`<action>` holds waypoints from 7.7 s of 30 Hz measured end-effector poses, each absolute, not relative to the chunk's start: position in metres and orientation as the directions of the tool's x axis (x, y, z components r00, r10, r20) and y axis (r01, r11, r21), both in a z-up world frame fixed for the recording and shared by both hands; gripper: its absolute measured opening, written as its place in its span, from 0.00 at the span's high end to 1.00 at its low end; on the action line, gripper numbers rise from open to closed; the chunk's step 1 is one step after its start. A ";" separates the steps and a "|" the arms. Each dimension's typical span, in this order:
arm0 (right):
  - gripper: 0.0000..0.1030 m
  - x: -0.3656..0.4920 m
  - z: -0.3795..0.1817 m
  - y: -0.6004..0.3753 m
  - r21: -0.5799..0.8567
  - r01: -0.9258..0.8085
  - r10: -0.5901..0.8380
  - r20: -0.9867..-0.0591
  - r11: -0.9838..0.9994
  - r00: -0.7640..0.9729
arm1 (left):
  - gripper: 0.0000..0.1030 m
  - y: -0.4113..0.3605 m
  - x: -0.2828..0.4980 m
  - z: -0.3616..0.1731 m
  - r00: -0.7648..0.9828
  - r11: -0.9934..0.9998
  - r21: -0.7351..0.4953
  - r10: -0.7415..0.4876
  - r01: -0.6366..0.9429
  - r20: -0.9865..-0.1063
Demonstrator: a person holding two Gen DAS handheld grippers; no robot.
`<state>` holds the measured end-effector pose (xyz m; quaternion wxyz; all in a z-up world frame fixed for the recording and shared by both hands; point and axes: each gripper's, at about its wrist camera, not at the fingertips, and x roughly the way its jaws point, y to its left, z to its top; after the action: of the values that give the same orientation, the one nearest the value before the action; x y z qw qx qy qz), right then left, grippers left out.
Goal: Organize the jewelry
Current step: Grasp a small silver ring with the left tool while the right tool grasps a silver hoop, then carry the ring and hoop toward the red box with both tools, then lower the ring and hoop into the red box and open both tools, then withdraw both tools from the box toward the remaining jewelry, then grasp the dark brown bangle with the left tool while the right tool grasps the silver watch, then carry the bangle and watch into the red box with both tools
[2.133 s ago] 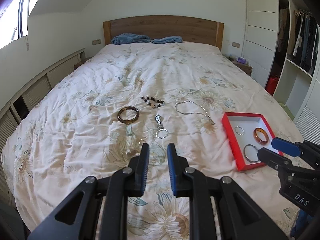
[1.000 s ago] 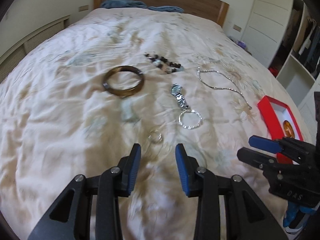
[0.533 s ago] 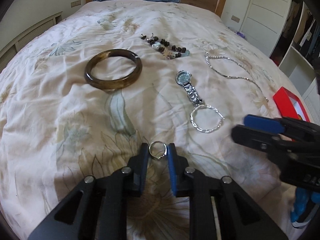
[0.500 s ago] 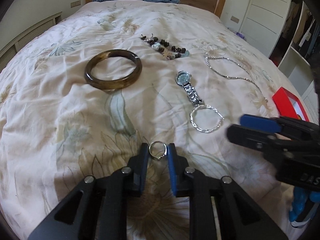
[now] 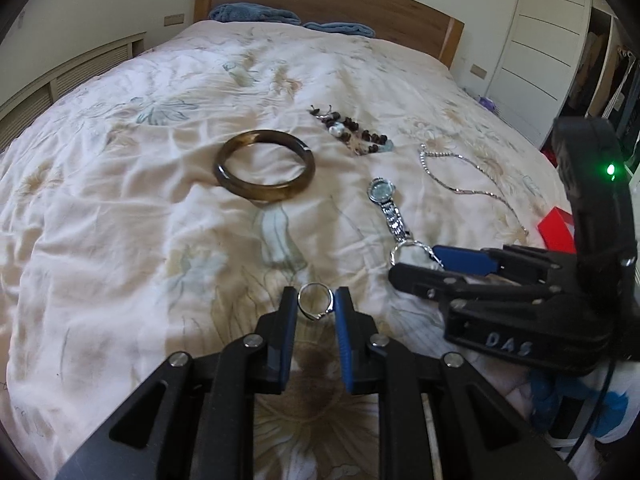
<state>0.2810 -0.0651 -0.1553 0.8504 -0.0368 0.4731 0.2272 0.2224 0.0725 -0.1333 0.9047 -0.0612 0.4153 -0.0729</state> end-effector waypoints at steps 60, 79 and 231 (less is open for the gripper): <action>0.95 0.195 -0.131 -0.428 0.485 0.091 0.337 -0.717 0.870 0.610 | 0.83 -0.274 0.230 -0.110 0.418 0.860 -0.154 -0.384 0.486 -0.823; 0.74 0.177 -0.122 -0.434 0.468 0.124 0.308 -0.735 0.875 0.604 | 0.81 -0.279 0.222 -0.108 0.399 0.853 -0.169 -0.395 0.495 -0.827; 0.89 0.225 -0.073 -0.116 0.316 -0.334 0.453 -0.724 0.888 0.520 | 0.92 0.103 0.238 -0.068 0.614 0.992 -0.087 -0.013 -0.091 -0.789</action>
<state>0.2251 -0.1162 -0.0732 0.8691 0.0687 0.4343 0.2263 0.2384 0.1027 -0.0683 0.8965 -0.0592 0.4386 0.0219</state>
